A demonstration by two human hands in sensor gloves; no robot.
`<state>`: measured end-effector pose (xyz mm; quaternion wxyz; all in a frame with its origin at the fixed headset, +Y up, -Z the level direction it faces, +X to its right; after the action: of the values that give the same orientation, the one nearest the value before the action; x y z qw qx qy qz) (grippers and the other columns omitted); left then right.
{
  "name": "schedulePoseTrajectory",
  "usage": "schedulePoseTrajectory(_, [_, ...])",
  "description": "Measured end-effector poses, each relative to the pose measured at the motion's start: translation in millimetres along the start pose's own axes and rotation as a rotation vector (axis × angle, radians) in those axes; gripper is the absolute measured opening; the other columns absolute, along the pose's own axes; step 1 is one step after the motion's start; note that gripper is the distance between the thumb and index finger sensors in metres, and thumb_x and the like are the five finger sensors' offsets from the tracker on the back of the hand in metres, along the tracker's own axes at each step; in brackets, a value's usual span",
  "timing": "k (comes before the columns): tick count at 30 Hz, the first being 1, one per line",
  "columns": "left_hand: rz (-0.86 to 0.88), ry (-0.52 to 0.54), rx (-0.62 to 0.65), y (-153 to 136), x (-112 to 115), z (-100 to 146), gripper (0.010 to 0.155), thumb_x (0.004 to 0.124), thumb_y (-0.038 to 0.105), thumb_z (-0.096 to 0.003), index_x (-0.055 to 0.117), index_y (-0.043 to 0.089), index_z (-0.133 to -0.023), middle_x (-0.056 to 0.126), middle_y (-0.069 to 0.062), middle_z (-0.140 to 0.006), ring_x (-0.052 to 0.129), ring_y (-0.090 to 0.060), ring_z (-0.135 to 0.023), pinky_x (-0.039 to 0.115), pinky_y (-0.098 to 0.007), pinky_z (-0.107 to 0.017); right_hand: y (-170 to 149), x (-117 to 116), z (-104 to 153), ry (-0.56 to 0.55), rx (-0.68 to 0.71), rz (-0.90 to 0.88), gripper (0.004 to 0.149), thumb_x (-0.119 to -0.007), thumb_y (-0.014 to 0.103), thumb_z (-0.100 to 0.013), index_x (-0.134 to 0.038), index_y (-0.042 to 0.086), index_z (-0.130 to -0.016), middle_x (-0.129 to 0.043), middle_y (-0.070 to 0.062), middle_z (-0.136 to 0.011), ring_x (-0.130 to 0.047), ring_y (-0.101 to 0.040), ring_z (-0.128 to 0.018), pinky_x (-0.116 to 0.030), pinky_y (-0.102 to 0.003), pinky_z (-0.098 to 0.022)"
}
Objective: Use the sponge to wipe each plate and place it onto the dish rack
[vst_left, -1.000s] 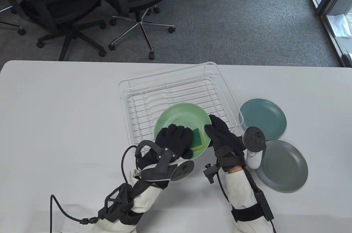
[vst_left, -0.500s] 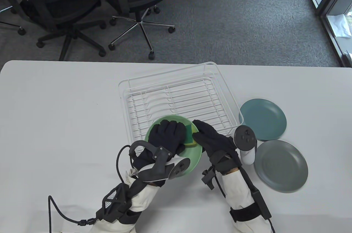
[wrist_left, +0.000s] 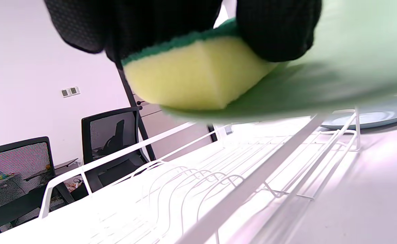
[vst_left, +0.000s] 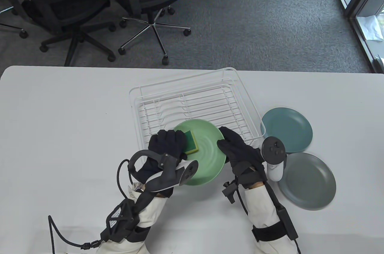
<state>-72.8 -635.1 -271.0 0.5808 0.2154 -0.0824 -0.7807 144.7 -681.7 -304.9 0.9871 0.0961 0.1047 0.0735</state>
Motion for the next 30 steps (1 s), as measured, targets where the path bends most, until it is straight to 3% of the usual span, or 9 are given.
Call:
schedulePoseTrajectory(6, [0.083,-0.092,0.094,9.6,-3.0,1.4,0.070,0.080,0.049,-0.0476,0.068,0.012,-0.106,0.088,-0.015,-0.101,0.088,-0.042,-0.090,0.078,-0.055,-0.066,-4.0,14.0,2.3,-0.082,-0.012,-0.010,0.060,-0.065,0.020,-0.063,-0.043,-0.015,-0.106,-0.064,-0.044,-0.092,-0.091,-0.048,-0.062,-0.091,-0.040,-0.040])
schedulePoseTrajectory(8, [0.143,-0.128,0.181,16.5,-5.6,3.5,0.070,0.080,0.049,-0.0474,0.067,0.013,-0.106,0.087,-0.015,-0.102,0.088,-0.041,-0.091,0.078,-0.054,-0.067,-4.0,14.3,2.6,-0.088,-0.011,-0.001,0.061,-0.065,0.021,-0.063,-0.043,-0.016,-0.106,-0.063,-0.045,-0.093,-0.090,-0.049,-0.062,-0.091,-0.041,-0.040])
schedulePoseTrajectory(11, [0.225,-0.112,0.319,26.7,-11.0,7.2,0.071,0.080,0.050,-0.0467,0.066,0.014,-0.107,0.086,-0.012,-0.103,0.087,-0.039,-0.093,0.078,-0.053,-0.068,-2.9,9.8,2.0,-0.079,-0.007,0.027,0.061,-0.066,0.020,-0.062,-0.043,-0.016,-0.106,-0.064,-0.044,-0.093,-0.090,-0.049,-0.062,-0.091,-0.041,-0.040])
schedulePoseTrajectory(14, [0.272,-0.081,0.358,32.2,-15.7,9.5,0.071,0.081,0.049,-0.0467,0.065,0.014,-0.107,0.085,-0.013,-0.103,0.087,-0.040,-0.093,0.078,-0.053,-0.069,-1.1,1.9,1.0,-0.039,0.004,0.046,0.060,-0.065,0.021,-0.062,-0.045,-0.015,-0.106,-0.066,-0.044,-0.092,-0.091,-0.048,-0.061,-0.091,-0.040,-0.039])
schedulePoseTrajectory(25, [0.199,0.051,0.278,27.5,-16.2,11.6,0.071,0.078,0.050,-0.0468,0.063,0.015,-0.107,0.085,-0.011,-0.103,0.087,-0.038,-0.092,0.078,-0.053,-0.068,1.6,-23.9,-2.4,0.135,0.045,0.022,0.059,-0.064,0.023,-0.062,-0.050,-0.014,-0.106,-0.070,-0.044,-0.091,-0.091,-0.049,-0.059,-0.090,-0.041,-0.038])
schedulePoseTrajectory(30, [0.100,0.131,0.149,18.7,-13.4,10.3,0.071,0.078,0.049,-0.0473,0.063,0.013,-0.107,0.085,-0.012,-0.102,0.088,-0.039,-0.091,0.078,-0.054,-0.066,1.9,-26.4,-3.2,0.212,0.065,-0.004,0.059,-0.066,0.022,-0.062,-0.051,-0.013,-0.106,-0.070,-0.044,-0.091,-0.091,-0.050,-0.058,-0.090,-0.042,-0.037])
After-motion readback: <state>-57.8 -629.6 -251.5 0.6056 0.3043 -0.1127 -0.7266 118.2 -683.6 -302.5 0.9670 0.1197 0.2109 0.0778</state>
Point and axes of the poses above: the tracker on the back of each hand, its own y axis roughly to the thumb side, its own z axis roughly from the fingertips to the wrist, x = y × z, the point moved 2 cm from there along -z, roughly from the wrist to the fingertips
